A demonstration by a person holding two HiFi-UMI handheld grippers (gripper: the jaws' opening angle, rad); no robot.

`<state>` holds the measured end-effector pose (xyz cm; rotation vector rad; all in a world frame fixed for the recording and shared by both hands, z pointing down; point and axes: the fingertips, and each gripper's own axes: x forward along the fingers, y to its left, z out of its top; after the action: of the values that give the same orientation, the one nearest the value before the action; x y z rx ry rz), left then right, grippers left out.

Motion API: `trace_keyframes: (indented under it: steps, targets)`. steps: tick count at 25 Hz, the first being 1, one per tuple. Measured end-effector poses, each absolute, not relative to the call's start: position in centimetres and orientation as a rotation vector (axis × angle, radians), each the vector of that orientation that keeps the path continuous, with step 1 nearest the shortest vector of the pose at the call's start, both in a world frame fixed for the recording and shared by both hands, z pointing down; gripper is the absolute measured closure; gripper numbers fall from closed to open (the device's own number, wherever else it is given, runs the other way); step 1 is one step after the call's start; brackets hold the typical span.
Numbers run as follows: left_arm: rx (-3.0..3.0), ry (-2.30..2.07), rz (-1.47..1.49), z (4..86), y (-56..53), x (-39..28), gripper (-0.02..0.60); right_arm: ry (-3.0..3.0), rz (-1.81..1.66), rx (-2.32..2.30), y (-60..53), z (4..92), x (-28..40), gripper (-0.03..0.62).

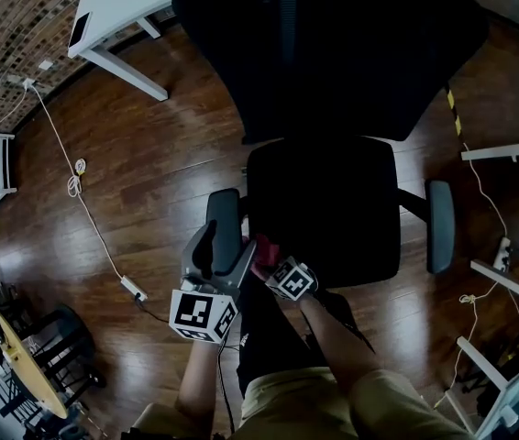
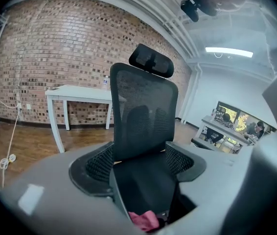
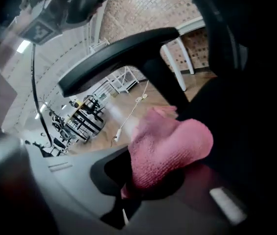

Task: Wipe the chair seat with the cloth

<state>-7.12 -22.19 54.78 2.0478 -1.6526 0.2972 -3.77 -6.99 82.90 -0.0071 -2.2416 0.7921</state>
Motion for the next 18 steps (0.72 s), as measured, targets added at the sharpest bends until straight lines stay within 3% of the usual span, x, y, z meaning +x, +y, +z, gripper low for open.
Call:
trace_keyframes:
  steps: [2, 5, 9, 14, 18]
  targets:
    - [2.042, -1.656, 0.305, 54.8, -21.9, -7.3, 0.270, -2.157, 0.807, 0.006, -6.1, 84.8, -4.1, 0.572]
    - [2.043, -1.659, 0.303, 55.1, -21.6, -7.2, 0.270, -2.050, 0.818, 0.152, -8.7, 87.3, 1.7, 0.572]
    - [2.026, -1.672, 0.279, 55.0, -21.4, -7.5, 0.270, -1.811, 0.748, 0.411, -13.7, 90.9, 18.0, 0.572]
    - [2.037, -1.664, 0.230, 55.1, -21.3, -7.3, 0.268, -1.554, 0.625, 0.731, -20.7, 87.9, 35.4, 0.572]
    - [2.032, -1.681, 0.212, 55.2, -21.1, -7.7, 0.268, -1.460, 0.574, 0.701, -20.9, 86.9, 37.7, 0.572]
